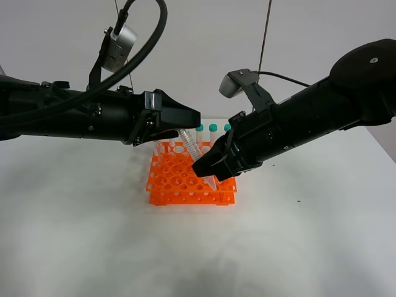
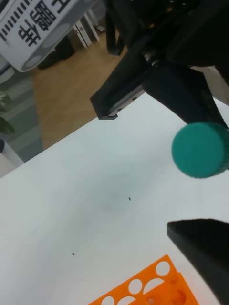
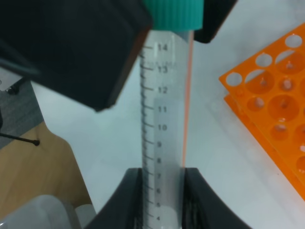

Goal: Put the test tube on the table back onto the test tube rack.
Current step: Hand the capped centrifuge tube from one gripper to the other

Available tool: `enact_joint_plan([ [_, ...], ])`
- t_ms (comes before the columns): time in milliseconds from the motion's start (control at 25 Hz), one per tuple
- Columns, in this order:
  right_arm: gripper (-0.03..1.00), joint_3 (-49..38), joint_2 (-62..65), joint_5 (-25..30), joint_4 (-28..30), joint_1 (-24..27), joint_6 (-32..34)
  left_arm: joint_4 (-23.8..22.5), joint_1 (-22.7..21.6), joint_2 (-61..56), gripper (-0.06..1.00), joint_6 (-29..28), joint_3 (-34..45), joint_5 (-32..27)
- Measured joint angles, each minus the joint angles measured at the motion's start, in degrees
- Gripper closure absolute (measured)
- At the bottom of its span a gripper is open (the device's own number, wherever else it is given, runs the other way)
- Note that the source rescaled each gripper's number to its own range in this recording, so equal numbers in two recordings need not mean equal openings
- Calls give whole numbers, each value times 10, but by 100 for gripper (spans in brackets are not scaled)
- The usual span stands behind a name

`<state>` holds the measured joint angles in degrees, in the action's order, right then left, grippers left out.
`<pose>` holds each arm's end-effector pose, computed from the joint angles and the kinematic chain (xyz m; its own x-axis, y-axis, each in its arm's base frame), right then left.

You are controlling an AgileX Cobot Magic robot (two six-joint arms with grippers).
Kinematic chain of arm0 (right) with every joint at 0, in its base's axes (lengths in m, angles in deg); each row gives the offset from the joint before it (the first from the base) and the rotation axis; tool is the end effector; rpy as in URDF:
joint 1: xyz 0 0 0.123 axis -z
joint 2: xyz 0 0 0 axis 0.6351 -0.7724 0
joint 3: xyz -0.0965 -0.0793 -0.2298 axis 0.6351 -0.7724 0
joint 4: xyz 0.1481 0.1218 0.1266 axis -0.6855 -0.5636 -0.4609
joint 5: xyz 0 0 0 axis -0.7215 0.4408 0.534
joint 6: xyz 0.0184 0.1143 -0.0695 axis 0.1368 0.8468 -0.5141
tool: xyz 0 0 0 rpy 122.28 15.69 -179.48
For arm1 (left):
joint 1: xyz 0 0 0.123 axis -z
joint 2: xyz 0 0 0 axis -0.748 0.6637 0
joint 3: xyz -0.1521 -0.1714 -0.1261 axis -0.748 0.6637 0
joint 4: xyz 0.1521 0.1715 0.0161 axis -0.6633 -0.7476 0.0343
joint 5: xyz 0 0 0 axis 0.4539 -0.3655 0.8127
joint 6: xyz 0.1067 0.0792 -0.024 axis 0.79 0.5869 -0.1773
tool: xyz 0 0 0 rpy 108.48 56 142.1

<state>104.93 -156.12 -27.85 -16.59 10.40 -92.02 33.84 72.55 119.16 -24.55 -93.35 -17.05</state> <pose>0.2344 0.2144 0.2239 -0.5037 -0.5112 -0.6964 -0.8443 0.4619 0.2716 0.2595 -0.1933 0.2436 -0.7155 -0.0633 -0.6958 0.5172 0.6216 -0.5884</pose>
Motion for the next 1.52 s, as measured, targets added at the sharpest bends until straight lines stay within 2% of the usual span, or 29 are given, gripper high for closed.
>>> enact_joint_plan([
  [120, 93, 0, 0, 1, 0, 0, 0, 0, 0, 0, 10, 0, 0, 0],
  [360, 93, 0, 0, 1, -1, 0, 0, 0, 0, 0, 46, 0, 0, 0],
  [440, 93, 0, 0, 1, -1, 0, 0, 0, 0, 0, 53, 0, 0, 0],
  [600, 93, 0, 0, 2, -3, 0, 0, 0, 0, 0, 58, 0, 0, -1],
  [1160, 93, 0, 0, 1, -5, 0, 0, 0, 0, 0, 62, 0, 0, -1],
  [1240, 93, 0, 0, 1, -5, 0, 0, 0, 0, 0, 71, 0, 0, -1],
  [1320, 93, 0, 0, 1, -5, 0, 0, 0, 0, 0, 91, 0, 0, 0],
  [1360, 93, 0, 0, 1, -6, 0, 0, 0, 0, 1, 94, 0, 0, 0],
  [1520, 93, 0, 0, 1, -6, 0, -1, 0, 0, 1, 94, -1, 0, 0],
])
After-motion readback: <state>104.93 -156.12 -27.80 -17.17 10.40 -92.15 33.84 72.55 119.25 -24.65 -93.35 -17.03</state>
